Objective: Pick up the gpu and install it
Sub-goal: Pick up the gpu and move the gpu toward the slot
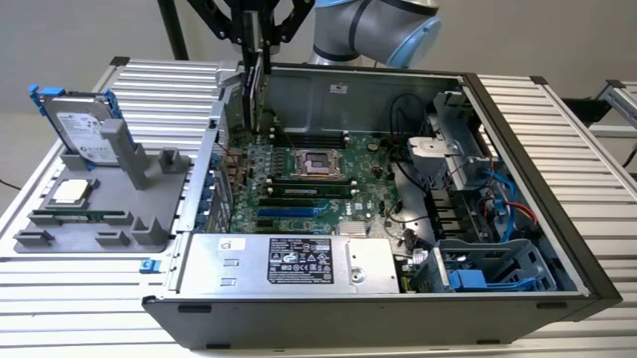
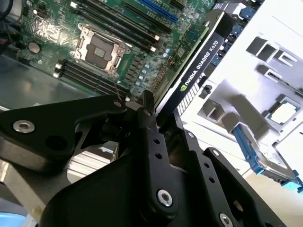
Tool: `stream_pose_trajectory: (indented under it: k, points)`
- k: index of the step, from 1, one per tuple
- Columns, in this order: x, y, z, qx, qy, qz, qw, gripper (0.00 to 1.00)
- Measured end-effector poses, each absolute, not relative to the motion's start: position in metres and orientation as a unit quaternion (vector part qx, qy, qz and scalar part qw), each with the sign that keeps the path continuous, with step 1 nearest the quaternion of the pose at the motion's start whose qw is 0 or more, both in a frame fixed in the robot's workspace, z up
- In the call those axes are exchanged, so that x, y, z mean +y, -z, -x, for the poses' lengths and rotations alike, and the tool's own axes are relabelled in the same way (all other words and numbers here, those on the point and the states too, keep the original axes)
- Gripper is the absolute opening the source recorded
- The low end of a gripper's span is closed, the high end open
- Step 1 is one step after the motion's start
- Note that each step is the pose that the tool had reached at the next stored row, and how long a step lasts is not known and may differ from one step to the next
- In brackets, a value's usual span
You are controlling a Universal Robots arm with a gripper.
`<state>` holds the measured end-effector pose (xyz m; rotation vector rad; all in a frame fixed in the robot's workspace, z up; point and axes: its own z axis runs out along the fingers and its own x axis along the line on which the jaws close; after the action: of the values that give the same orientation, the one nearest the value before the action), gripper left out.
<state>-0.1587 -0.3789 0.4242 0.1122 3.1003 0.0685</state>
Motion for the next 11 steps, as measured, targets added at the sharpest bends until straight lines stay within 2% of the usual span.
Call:
stream_pose_trajectory:
  k: [11]
  points:
    - [-0.376, -0.423, 0.146, 0.999, -0.022, -0.036, 0.019, 0.00]
